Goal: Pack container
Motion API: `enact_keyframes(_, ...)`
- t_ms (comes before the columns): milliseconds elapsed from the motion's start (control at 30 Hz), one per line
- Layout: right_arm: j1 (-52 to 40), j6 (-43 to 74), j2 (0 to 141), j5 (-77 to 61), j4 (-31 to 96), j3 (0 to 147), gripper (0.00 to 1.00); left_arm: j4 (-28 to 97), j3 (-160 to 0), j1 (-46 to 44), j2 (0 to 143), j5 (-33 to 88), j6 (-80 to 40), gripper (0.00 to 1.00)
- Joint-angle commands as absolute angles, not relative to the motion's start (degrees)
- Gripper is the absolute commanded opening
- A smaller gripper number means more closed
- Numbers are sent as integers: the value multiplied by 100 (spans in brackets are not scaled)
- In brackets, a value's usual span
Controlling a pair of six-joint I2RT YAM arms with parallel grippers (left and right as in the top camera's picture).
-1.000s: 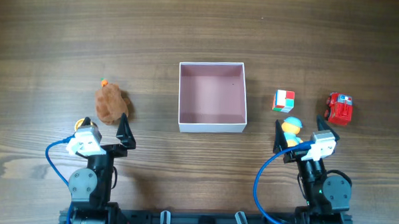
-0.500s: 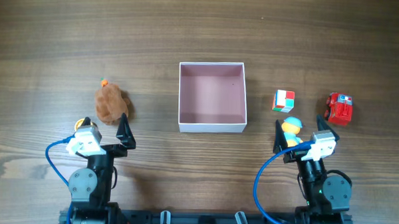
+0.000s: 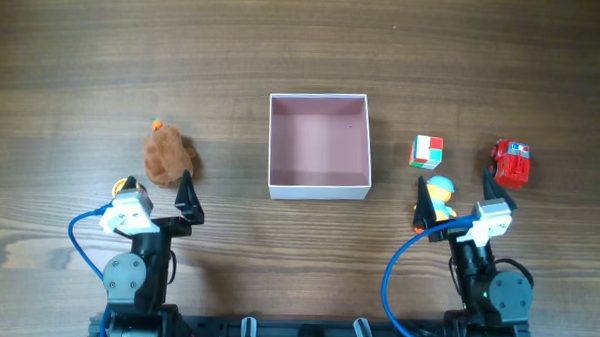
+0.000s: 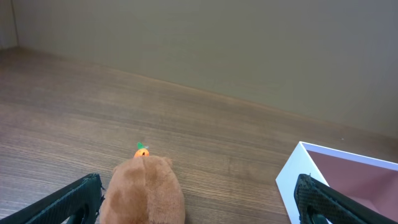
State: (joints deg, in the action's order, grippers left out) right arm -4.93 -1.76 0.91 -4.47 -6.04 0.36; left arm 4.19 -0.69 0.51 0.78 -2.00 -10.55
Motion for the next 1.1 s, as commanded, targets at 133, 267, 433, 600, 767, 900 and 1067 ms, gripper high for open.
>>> enact_keyframes(133,-491,211,703,178,187,1057,100,1059,-681,102,193,14,-1463,100)
enact_keyframes(267,-489,148,2318,602,1304,2746,100,1826,-1905,102,1321,45,-1463,100)
enact_keyframes(433,-183,681,4554,604,3232,5231,100,3391,-4130,104,3518,62,-1590,100)
enact_keyframes(600,1253,722,6665,-652,5540,7465,100,4628,-5570,104,4829,64,-1588,100)
enact_keyframes(767,1734,768,7596,-228,5843,7762,100,4897,-5603,102,4960,62,-1588,100)
enact_keyframes(900,2265,543,8766,-150,5841,7762,100,4915,-5603,102,4960,64,-1588,100)
enact_keyframes(1067,2364,-143,9819,-156,5474,7752,100,4912,-5603,102,4960,64,-1588,100)
